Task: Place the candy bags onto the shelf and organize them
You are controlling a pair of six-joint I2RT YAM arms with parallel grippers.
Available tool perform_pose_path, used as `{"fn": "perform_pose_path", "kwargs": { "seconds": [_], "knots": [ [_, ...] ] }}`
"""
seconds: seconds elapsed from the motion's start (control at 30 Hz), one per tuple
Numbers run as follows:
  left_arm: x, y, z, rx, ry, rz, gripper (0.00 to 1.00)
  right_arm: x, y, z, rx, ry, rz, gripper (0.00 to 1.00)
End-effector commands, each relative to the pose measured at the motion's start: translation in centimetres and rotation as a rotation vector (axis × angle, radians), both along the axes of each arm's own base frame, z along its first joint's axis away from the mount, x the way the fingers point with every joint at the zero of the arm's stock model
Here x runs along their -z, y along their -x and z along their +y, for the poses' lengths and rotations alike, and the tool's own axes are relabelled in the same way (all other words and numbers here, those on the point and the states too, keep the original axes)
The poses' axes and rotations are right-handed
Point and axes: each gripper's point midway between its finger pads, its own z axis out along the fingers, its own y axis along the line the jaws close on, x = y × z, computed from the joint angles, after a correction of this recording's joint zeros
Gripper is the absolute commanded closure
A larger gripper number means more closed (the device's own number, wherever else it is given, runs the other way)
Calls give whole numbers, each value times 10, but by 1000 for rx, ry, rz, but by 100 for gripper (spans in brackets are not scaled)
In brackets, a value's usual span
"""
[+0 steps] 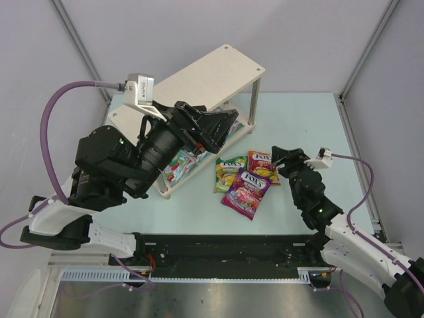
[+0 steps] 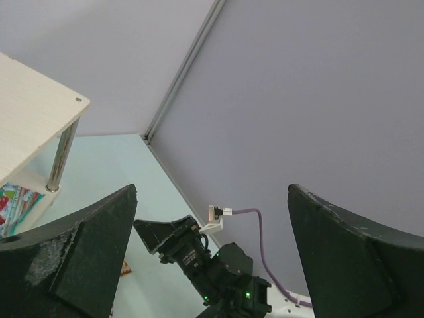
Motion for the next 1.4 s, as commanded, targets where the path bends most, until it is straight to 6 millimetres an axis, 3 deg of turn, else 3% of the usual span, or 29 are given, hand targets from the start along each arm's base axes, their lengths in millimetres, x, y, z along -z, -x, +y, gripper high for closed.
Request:
{"fn": "perform_pose_path", "kwargs": {
  "seconds": [0.0,0.13,0.33,0.47,0.67,0.83,0.97,1.0,1.07,1.1,1.17,1.37],
  "knots": [
    [-29,-2,16,-28,87,-41,0,27,8,-10,13,72,83,30],
    [-20,-3,8,-30,53,-27,0,34,10,-9,3,68,98,30],
    [-30,-2,10,-36,70,-58,0,39,12,-9,-9,73,114,30],
    [-19,-1,2,-27,47,-41,0,40,20,-11,-19,62,131,30],
    [-28,-1,6,-32,71,-80,0,49,34,-20,-16,75,175,30],
    [-10,0,-9,-16,25,-39,0,52,45,-24,-29,68,195,30],
    [29,-8,-6,-74,-36,-12,0,59,56,-19,-73,37,243,30],
    [29,-8,8,-83,-10,-6,0,70,61,-20,-77,52,290,30],
    [48,-8,10,-89,-15,-6,0,77,69,-16,-106,37,338,30],
    [47,-8,22,-92,12,-4,0,87,76,-11,-142,49,379,29],
    [61,-8,23,-90,2,3,0,100,82,-4,-190,75,438,28],
    [76,-6,18,-73,-45,24,0,145,104,24,-348,101,620,25]
  ]
}}
